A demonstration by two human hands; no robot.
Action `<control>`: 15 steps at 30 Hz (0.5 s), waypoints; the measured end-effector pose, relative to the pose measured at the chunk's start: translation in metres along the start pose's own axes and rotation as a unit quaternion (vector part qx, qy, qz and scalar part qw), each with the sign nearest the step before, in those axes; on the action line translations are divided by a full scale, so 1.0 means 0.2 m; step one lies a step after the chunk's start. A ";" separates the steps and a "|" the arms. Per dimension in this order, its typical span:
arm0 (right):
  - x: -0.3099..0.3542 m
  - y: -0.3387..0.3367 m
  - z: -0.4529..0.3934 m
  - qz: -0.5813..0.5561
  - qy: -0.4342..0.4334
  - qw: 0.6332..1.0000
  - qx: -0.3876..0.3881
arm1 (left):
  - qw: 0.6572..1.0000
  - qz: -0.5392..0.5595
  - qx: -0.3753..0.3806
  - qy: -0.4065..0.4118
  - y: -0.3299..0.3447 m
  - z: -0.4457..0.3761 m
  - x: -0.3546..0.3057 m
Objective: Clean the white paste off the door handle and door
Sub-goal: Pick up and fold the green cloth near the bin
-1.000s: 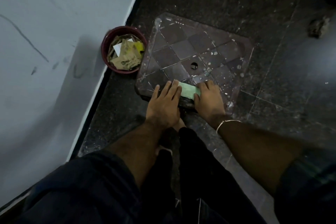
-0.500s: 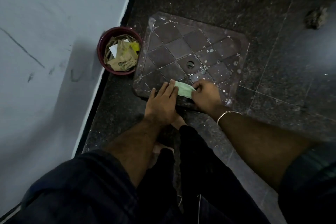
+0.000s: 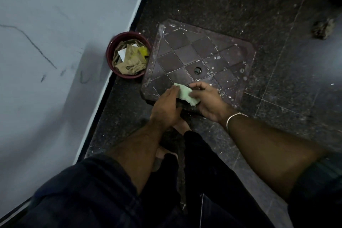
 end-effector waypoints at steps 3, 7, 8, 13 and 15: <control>0.03 0.03 0.02 -0.019 0.010 0.999 0.035 | 0.994 0.084 -0.058 -0.033 -0.05 0.00 -0.01; 0.07 0.07 0.05 -0.043 0.026 0.996 0.074 | 0.980 0.152 -0.102 -0.076 -0.13 0.01 -0.05; 0.09 0.09 0.05 -0.045 0.027 0.995 0.085 | 0.977 0.165 -0.110 -0.081 -0.16 0.01 -0.07; 0.18 0.17 0.10 -0.046 0.009 0.993 0.111 | 0.961 0.195 -0.149 -0.131 -0.28 0.03 -0.11; 0.23 0.22 0.13 -0.037 -0.006 0.992 0.117 | 0.948 0.226 -0.170 -0.148 -0.33 0.05 -0.12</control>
Point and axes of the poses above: each hand's wrist, its own z-axis away from the middle knuckle, its own y-axis out of the palm, x = y × z, the point moved 1 cm from there along -z, towards the middle knuckle, and after that the axes turned 11 degrees about z, right-handed, at the moved point
